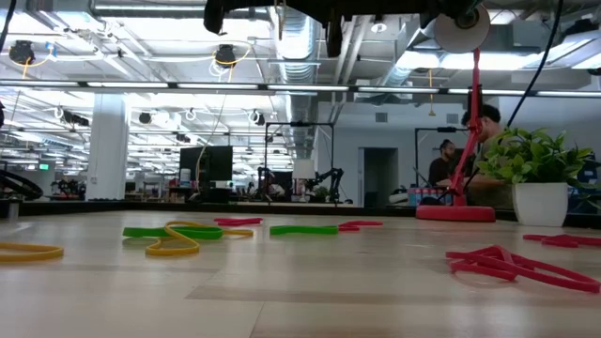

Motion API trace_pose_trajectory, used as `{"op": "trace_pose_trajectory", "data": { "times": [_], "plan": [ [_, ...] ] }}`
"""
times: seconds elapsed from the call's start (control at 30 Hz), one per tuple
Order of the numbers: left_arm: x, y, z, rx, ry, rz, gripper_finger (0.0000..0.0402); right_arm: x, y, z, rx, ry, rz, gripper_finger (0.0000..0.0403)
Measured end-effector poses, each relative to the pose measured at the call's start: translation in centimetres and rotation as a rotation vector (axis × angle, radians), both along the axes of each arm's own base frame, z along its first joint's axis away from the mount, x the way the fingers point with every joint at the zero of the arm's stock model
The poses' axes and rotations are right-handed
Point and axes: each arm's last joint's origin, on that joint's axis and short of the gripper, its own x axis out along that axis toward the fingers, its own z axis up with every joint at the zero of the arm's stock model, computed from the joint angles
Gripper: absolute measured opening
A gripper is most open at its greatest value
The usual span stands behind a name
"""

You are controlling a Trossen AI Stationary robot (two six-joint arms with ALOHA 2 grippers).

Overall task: Pick and place items into bin
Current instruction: Put the yellow rubber band into the black bin

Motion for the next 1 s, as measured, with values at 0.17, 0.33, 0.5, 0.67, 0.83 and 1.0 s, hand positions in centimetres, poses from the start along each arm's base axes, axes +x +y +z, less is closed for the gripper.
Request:
{"op": "trace_pose_trajectory", "data": {
  "times": [0.17, 0.33, 0.5, 0.67, 0.83, 1.0],
  "plan": [
    [0.0, 0.0, -0.2, -0.023, 0.015, -0.004, 0.0084, 0.0, 0.0, 0.0, 0.001, 0.004, -0.002, 0.0001],
    [-0.1, 0.0, -0.5, -0.069, 0.032, 0.014, 0.0109, 0.0, 0.0, -0.5, 0.064, 0.060, -0.008, 0.0001],
    [-0.3, 0.2, -0.9, -0.093, 0.061, 0.090, 0.0111, -0.9, 0.1, -2.0, 0.195, 0.284, -0.002, 0.0001],
    [-0.4, 0.5, -1.0, -0.076, 0.067, 0.188, 0.0112, -3.3, 1.0, -3.8, 0.344, 0.631, 0.017, 0.0001],
    [-0.5, 0.6, -1.0, -0.041, 0.076, 0.224, 0.0112, -6.9, 3.1, -4.2, 0.509, 0.968, 0.067, 0.0001],
    [-0.5, 1.1, -1.0, -0.030, 0.081, 0.242, 0.0112, -10.8, 6.1, -3.7, 0.583, 1.237, 0.075, 0.0001]
  ]
}}
